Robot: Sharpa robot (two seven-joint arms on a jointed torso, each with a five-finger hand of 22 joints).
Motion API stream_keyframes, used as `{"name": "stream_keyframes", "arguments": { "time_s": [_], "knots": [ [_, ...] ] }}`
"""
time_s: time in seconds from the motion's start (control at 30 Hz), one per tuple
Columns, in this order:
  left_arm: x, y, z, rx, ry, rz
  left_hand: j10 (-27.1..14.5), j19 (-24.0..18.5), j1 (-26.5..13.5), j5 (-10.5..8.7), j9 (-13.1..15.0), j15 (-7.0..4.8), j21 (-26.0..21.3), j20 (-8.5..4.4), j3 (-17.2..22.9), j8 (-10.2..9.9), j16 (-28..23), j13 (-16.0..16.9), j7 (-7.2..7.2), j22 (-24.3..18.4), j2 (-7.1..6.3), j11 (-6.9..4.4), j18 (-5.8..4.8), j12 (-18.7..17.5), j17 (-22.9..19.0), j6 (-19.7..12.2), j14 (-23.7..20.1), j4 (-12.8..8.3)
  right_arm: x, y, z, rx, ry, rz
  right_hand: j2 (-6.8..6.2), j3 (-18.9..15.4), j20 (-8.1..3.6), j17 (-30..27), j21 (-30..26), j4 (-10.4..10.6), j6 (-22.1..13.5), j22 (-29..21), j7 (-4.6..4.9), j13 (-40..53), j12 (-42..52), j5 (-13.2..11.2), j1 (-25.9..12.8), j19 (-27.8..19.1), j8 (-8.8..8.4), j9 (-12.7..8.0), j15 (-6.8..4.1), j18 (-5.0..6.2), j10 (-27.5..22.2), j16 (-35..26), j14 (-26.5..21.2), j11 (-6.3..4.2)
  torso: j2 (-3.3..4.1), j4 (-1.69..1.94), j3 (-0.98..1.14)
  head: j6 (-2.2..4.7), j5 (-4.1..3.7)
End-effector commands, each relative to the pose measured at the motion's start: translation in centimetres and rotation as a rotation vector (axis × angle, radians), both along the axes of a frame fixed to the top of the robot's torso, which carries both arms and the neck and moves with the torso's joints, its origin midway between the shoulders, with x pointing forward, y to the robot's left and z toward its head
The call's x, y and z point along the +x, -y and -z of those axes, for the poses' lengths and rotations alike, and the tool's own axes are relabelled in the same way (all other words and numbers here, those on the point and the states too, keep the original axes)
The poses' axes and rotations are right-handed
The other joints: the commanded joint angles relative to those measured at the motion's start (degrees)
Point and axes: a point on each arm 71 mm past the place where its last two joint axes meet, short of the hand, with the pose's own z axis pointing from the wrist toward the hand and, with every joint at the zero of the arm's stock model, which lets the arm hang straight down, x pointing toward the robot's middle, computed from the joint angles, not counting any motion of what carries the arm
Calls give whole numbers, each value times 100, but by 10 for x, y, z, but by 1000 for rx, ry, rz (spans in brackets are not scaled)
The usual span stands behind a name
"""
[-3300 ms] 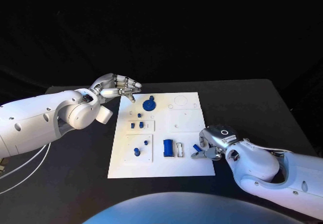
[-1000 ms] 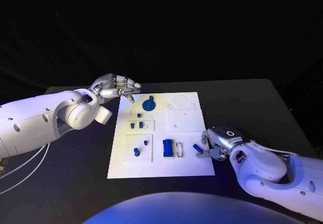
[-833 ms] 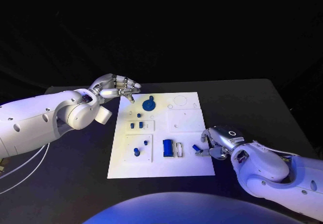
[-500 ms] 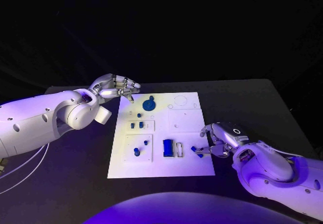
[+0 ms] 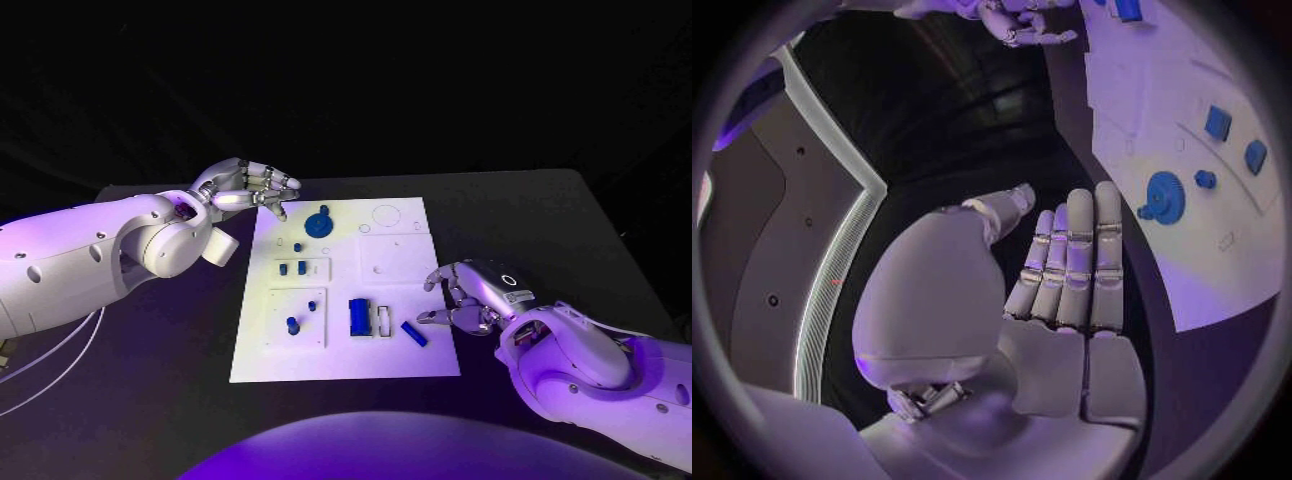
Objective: Assemble the parts on the task board
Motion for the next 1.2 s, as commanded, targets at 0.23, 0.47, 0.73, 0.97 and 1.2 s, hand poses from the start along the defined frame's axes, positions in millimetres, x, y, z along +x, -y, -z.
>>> {"name": "stream_keyframes", "arguments": {
  "time_s": [0.23, 0.47, 0.73, 0.97, 1.2],
  "knots": [
    [0, 2, -1, -3, 5, 10, -21, 44, 66, 29, -7, -19, -4, 7, 7, 38, 34, -7, -8, 8, 4, -1, 83, 21, 6, -38, -10, -33, -3, -3, 1, -16, 0, -46, -432, -390, -72, 1506, 54, 9, 827, 1471, -148, 176, 405, -15, -160, 552, 167, -54, -49, -95, 161, 35, 602, -121, 1, 3, 6, 0, 6],
    [0, 2, -1, -3, 5, 11, -21, 44, 66, 29, -7, -19, -4, 7, 7, 38, 34, -7, -8, 8, 4, -1, 83, 21, 6, -38, -10, -33, -6, -6, 2, -1, -9, -67, -420, -201, -69, 1506, 194, 11, 752, 1509, -121, 556, 781, -14, -178, 602, 82, -7, -38, -124, 424, 35, 602, -88, -3, 1, 2, 0, 7],
    [0, 2, -1, -3, 5, 11, -21, 44, 66, 29, -7, -19, -4, 7, 7, 38, 34, -7, -8, 8, 4, -1, 83, 21, 6, -38, -10, -33, -6, -7, 5, -11, -34, -58, -670, -229, -38, 1506, 194, 10, 548, 1509, -48, 388, 599, -14, -261, 602, -101, 6, 10, -124, 305, 35, 602, -36, 0, 2, 6, 0, 6],
    [0, 3, -1, -4, 5, 12, -21, 44, 66, 29, -7, -19, -4, 7, 7, 38, 34, -7, -8, 8, 4, -1, 83, 21, 6, -38, -10, -33, -8, -11, 6, -10, -38, -85, -741, -236, 12, 1506, 160, 19, 562, 1500, -18, 378, 575, -14, -696, 590, -169, 47, 52, -117, 289, 35, 602, 2, -1, 2, 3, 0, 5],
    [0, 3, 0, -4, 5, 13, -21, 44, 66, 29, -7, -19, -4, 7, 7, 38, 34, -7, -8, 8, 4, -1, 83, 21, 6, -38, -10, -33, -8, -11, 5, 17, -22, -75, -813, -88, -93, 1506, 194, 38, 1123, 1509, -232, 777, 967, -1, -1979, 602, 207, 390, -93, -124, 529, 35, 602, -174, -3, 3, 5, 0, 2]
  ]
}}
